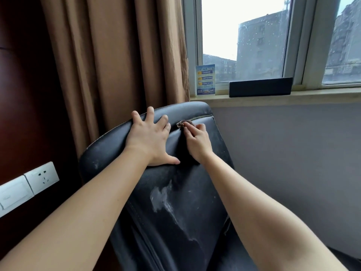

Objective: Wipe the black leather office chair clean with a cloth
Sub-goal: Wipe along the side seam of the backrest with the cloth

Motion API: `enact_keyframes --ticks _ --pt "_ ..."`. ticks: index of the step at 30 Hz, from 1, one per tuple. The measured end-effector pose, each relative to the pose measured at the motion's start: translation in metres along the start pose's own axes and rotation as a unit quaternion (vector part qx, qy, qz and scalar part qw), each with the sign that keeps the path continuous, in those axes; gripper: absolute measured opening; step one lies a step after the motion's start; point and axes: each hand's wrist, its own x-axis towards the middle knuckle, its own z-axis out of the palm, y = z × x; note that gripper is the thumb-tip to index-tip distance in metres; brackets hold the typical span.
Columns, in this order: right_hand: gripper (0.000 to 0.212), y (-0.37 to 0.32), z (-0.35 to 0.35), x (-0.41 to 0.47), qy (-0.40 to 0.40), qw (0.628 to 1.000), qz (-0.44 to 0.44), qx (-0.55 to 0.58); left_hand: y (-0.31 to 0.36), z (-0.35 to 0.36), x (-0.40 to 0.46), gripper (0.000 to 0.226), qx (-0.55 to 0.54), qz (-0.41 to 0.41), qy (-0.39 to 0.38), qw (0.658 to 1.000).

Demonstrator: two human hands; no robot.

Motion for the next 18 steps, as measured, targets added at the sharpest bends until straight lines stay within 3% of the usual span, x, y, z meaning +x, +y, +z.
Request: enact_keyframes --ticks 4,8,13,18 --pt "0.034 0.002 0.0 -0.02 0.002 0.995 -0.093 -0.045 0.002 0.0 -0.001 0.113 0.001 -0.004 0.007 1.0" --pt "0.036 0.001 -0.013 0.006 -0.027 0.989 -0.005 -0.143 0.003 -0.002 0.0 0.112 -0.001 -0.001 -0.003 1.0" --pt "0.036 0.003 -0.011 0.018 -0.052 0.996 0.061 -0.033 0.0 0.0 0.001 0.112 -0.008 -0.002 -0.002 1.0" --pt "0.033 0.0 -0.013 -0.017 0.006 0.969 0.133 0.206 0.0 -0.003 0.001 0.111 -0.013 -0.004 -0.011 1.0"
